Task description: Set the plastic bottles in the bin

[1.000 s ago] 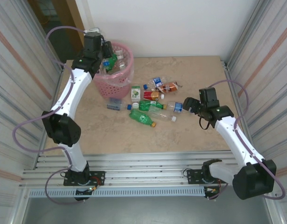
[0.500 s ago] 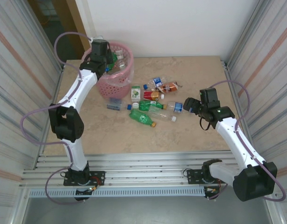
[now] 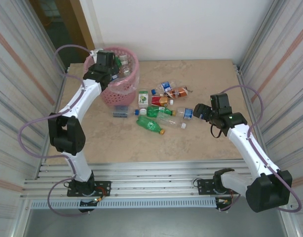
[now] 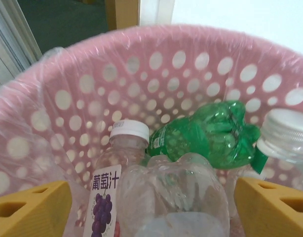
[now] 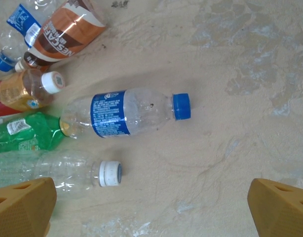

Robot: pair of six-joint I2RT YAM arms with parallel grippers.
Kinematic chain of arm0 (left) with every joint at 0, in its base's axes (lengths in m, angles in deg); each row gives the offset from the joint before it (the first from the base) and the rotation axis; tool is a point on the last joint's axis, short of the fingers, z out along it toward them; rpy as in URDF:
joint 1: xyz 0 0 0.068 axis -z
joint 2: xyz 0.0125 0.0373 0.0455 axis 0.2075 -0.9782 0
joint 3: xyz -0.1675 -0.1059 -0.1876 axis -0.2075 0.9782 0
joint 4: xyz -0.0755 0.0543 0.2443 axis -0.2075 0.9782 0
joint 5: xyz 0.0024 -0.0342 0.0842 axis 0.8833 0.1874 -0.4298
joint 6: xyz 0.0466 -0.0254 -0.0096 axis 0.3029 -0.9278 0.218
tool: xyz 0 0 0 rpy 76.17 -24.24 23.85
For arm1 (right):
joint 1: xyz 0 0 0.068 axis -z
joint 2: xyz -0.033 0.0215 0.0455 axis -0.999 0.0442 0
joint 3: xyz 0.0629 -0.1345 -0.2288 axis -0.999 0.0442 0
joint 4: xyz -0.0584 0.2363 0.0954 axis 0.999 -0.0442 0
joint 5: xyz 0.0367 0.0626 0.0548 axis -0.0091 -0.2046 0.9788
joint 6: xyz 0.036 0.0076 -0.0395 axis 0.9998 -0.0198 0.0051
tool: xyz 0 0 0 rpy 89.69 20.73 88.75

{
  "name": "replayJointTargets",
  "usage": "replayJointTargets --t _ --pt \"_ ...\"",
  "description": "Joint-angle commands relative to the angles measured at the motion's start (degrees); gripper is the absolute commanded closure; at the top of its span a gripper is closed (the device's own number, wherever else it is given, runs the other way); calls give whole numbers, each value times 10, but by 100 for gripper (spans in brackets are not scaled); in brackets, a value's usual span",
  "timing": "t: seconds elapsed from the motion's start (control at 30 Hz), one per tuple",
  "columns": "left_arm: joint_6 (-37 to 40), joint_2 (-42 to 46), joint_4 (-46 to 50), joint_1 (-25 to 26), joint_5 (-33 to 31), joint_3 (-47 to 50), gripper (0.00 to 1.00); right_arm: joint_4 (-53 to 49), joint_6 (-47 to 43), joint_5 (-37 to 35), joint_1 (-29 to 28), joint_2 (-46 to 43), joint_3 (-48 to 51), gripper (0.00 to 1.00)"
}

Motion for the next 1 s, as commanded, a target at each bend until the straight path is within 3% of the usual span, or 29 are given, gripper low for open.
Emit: replayJointTargets --t 0.0,0.5,0.77,0.97 --pt "-11 30 -3 -2 -13 0 13 2 11 -3 -5 4 9 2" --pt "79 118 -63 31 -1 8 13 1 2 -11 -4 5 8 2" --pt "143 104 -21 22 19 -27 33 6 4 -2 -5 7 10 2" --pt "163 44 43 6 35 -97 37 0 6 -7 -6 -3 12 2"
